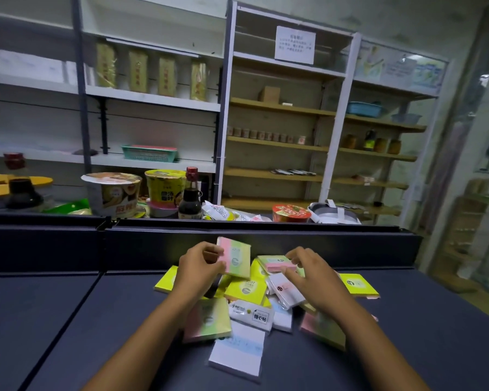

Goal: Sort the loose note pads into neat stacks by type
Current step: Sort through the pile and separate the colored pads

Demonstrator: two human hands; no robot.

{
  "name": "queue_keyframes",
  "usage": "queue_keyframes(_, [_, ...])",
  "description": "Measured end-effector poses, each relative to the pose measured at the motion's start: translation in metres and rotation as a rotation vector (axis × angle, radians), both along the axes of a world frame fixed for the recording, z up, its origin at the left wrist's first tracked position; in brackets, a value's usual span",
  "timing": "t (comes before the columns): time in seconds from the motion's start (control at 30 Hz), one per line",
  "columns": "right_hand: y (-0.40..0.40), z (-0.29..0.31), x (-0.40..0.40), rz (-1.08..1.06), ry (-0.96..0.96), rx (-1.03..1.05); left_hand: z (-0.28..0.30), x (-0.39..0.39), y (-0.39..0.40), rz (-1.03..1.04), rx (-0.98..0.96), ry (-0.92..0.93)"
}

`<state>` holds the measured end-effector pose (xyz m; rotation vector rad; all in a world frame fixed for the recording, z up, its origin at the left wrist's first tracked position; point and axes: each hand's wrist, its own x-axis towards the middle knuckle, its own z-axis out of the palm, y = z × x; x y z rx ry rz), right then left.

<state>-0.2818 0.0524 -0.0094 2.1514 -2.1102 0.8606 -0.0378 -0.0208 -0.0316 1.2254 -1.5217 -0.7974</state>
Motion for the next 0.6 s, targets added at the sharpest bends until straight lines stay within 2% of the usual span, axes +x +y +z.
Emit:
queue_keyframes(0.3, [-0.01,0.007,-0.008,-0.001,-0.011,-0.02,0.01,-0.001,0.002,-0.125,-0.098,0.343])
queue_keyframes(0.6, [-0.037,0.001,-0.008,-0.124,0.025,0.124,0.013,-0.004,0.006,-0.151,-0.137,0.396])
